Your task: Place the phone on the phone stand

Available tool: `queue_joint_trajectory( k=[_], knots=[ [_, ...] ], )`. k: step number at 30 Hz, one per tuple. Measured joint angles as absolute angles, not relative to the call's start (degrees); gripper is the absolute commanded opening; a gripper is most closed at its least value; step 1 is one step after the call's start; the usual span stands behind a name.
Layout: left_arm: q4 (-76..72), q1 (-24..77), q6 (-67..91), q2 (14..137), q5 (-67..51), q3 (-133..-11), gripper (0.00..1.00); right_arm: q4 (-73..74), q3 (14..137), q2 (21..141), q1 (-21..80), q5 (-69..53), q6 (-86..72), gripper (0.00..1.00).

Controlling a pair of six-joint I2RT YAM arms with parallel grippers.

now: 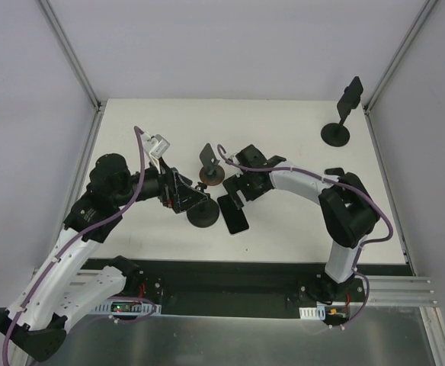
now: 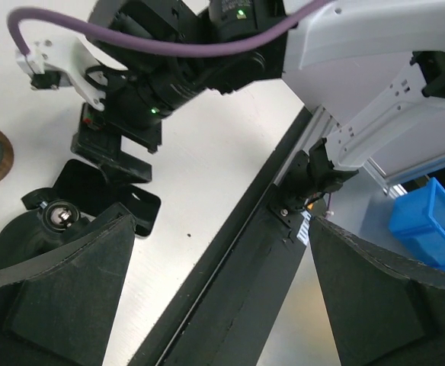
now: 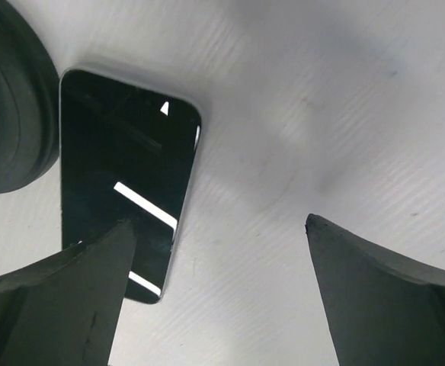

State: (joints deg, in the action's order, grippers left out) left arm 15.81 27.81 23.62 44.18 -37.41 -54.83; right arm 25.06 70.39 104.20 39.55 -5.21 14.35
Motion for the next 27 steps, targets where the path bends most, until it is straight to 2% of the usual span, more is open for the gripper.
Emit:
queue_joint_trajectory(
  k=[10,18,27],
  knots=[
    [17.9,27.8,24.5,41.5,-32.9,-54.8,0.95,31.3,73.5,105.7,49.4,1.2,2.4,0.96],
    [18.5,27.8,24.5,41.4,-32.9,-54.8,0.94,34.3,80.6,113.0,50.0,5.7,-1.6,0.96],
    [19.0,27.8,24.4,41.7,-32.9,-54.8,0.95,35.0,81.5,114.3,50.9,5.5,-3.8,0.97]
  ],
)
